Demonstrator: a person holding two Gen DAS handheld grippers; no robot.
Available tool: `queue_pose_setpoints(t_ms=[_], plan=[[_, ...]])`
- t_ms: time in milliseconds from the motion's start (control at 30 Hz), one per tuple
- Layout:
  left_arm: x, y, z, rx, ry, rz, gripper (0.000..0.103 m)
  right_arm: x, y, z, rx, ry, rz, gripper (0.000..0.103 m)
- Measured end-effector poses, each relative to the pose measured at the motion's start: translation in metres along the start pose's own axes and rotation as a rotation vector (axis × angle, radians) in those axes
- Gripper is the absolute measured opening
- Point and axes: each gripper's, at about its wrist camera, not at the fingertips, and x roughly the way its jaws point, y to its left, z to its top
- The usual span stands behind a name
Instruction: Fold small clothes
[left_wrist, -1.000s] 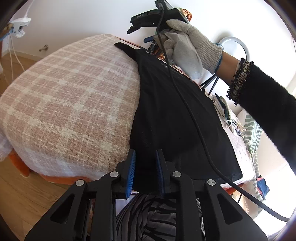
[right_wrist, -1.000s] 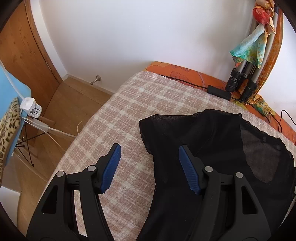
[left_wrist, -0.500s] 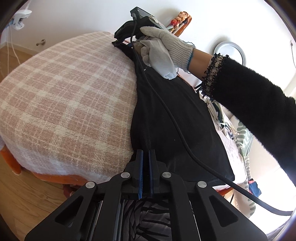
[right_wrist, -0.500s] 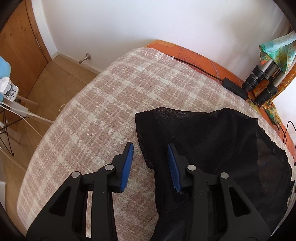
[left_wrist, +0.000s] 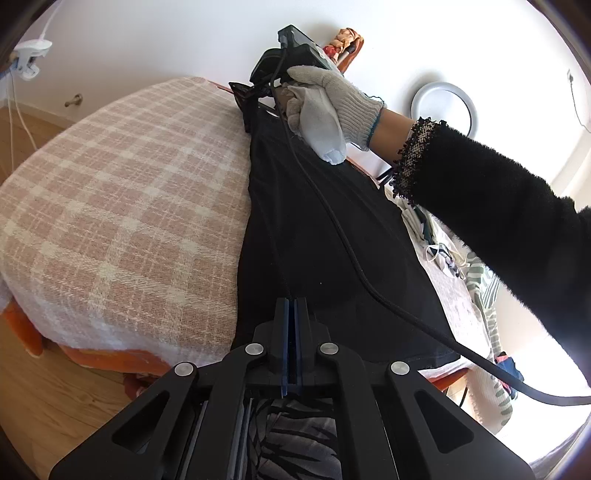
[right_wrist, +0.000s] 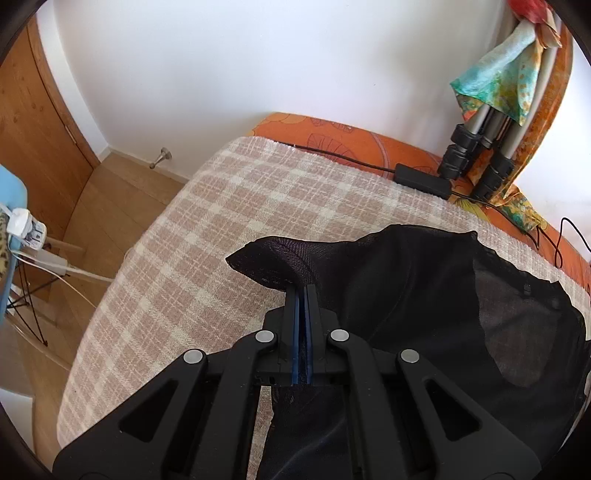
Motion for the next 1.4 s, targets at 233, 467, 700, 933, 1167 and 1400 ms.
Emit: queue_pose_setpoints(t_ms=[233,467,700,933,1167,1400], plan=[[-0.01,-0.015,-0.001,0.078,-0.034,0.119,0.001,-0.034,-0.025,0.003,0.019,-0.045,-0.002,0.003],[0.001,0.002,-0.001,0.037,0.017,0.24,0.036,-0.042,-0.026,-0.003,0.005,-0.055,0.012,0.003],[0.016,0.004,-0.004,0.09,0.033,0.25,0.0,-0.05,-0.032,-0.003,0.014,-0.071,0.024,0.003],[0.005,-0.017,0.001,0.092,-0.001,0.155,0.0,-0.06,-0.055,-0.007,0.042,-0.094,0.028,0.003],[0.027,-0.071,-0.007,0.215,0.061,0.047,0.0,-0.068,-0.104,-0.023,0.115,-0.1,-0.023,0.003],[0.064,-0.095,-0.025,0.276,0.165,-0.002,0.0,-0.058,-0.164,-0.037,0.177,-0.03,-0.143,0.003]])
